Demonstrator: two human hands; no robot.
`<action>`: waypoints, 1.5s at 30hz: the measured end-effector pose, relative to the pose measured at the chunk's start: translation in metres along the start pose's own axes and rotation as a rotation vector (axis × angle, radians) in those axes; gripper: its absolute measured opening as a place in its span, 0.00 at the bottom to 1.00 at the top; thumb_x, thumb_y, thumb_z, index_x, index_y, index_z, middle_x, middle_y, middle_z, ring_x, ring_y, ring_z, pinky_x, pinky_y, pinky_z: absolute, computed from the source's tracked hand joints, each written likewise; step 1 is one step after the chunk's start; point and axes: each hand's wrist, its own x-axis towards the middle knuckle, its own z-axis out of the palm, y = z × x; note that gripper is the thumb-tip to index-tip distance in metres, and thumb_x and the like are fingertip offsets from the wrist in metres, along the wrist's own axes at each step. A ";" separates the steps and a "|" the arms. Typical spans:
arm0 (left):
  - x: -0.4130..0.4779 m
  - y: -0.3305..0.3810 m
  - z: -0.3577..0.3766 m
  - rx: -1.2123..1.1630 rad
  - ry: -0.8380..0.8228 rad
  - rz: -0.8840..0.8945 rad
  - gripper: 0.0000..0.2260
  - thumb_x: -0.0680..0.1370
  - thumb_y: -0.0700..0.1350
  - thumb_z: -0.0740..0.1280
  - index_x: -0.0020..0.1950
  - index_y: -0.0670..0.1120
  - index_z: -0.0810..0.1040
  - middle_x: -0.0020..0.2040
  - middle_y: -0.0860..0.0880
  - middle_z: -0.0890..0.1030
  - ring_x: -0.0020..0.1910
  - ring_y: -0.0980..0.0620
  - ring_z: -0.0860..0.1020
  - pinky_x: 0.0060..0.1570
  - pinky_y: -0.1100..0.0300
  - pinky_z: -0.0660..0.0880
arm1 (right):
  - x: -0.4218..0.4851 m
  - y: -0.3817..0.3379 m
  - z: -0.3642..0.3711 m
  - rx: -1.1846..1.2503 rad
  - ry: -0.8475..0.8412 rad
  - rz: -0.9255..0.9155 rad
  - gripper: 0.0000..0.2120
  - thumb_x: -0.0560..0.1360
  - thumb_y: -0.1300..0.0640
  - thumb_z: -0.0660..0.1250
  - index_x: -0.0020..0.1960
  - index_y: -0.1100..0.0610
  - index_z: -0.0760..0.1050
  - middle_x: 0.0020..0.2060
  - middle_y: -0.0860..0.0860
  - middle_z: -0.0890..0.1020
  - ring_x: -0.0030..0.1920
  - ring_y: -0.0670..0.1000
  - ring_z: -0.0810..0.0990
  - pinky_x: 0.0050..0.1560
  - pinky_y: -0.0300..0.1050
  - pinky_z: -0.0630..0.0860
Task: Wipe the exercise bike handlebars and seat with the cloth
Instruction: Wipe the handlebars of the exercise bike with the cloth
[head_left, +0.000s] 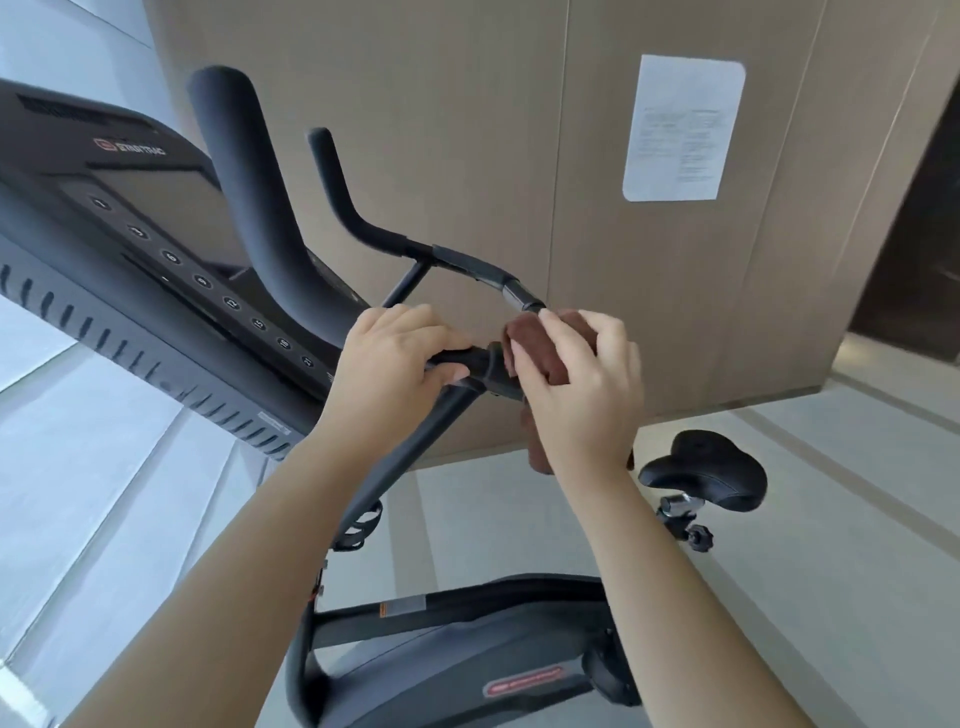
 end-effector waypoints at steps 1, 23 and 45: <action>0.000 -0.001 0.000 -0.002 0.003 0.001 0.09 0.68 0.39 0.74 0.48 0.43 0.82 0.42 0.45 0.82 0.43 0.42 0.77 0.48 0.54 0.63 | 0.002 0.006 -0.002 0.021 0.003 0.063 0.12 0.70 0.51 0.69 0.51 0.53 0.81 0.49 0.54 0.80 0.43 0.58 0.77 0.40 0.42 0.69; 0.004 0.011 0.004 0.058 -0.010 -0.058 0.19 0.67 0.60 0.67 0.40 0.44 0.82 0.41 0.50 0.83 0.40 0.50 0.78 0.44 0.56 0.64 | 0.070 0.054 -0.002 0.473 -0.822 -0.176 0.11 0.69 0.47 0.70 0.51 0.44 0.80 0.50 0.41 0.77 0.52 0.42 0.75 0.53 0.32 0.69; 0.004 0.086 0.027 0.260 0.022 -0.595 0.18 0.60 0.43 0.78 0.47 0.40 0.81 0.52 0.45 0.80 0.56 0.48 0.72 0.54 0.65 0.62 | 0.118 0.142 0.040 0.840 -1.207 -0.558 0.15 0.68 0.56 0.72 0.49 0.37 0.79 0.48 0.37 0.78 0.51 0.36 0.75 0.50 0.25 0.67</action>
